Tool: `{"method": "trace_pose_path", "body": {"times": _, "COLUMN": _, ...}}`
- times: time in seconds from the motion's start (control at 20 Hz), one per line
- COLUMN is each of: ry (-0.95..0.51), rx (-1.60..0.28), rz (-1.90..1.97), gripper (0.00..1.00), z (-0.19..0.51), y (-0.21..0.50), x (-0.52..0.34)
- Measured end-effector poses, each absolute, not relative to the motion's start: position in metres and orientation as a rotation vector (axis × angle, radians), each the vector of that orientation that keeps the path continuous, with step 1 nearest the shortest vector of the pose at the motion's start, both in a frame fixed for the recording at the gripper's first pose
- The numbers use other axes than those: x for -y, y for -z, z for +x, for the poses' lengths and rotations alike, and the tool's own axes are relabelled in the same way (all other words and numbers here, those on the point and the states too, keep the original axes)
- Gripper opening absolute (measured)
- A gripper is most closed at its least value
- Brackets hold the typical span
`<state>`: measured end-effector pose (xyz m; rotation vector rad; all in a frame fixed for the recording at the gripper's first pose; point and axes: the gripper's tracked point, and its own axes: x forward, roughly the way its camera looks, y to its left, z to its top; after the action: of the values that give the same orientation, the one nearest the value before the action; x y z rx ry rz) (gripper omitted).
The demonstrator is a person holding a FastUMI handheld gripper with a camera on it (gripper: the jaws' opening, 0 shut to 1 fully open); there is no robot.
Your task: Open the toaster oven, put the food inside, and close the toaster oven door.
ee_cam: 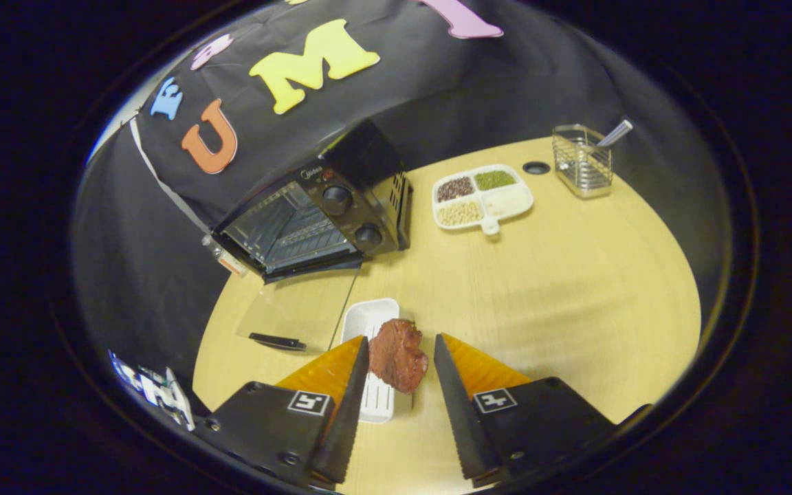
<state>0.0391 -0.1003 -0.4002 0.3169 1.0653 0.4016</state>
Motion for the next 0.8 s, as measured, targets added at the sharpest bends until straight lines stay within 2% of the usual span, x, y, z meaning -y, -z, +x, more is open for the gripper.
{"method": "trace_pose_path", "body": {"times": 0.1, "ry": -0.4, "rx": -1.079, "rz": 0.355, "gripper": 0.28, "z": 0.039, "y": 0.393, "x": 0.101}}
{"method": "trace_pose_path", "body": {"times": 0.2, "ry": -0.433, "rx": -1.055, "rz": 0.359, "gripper": 0.18, "z": 0.029, "y": 0.382, "x": 0.09}}
{"method": "trace_pose_path", "body": {"times": 0.3, "ry": -0.426, "rx": -1.025, "rz": 0.289, "gripper": 0.12, "z": 0.024, "y": 0.37, "x": 0.088}}
{"method": "trace_pose_path", "body": {"times": 0.8, "ry": -0.416, "rx": -0.722, "rz": -0.095, "gripper": 0.11, "z": 0.01, "y": 0.302, "x": 0.018}}
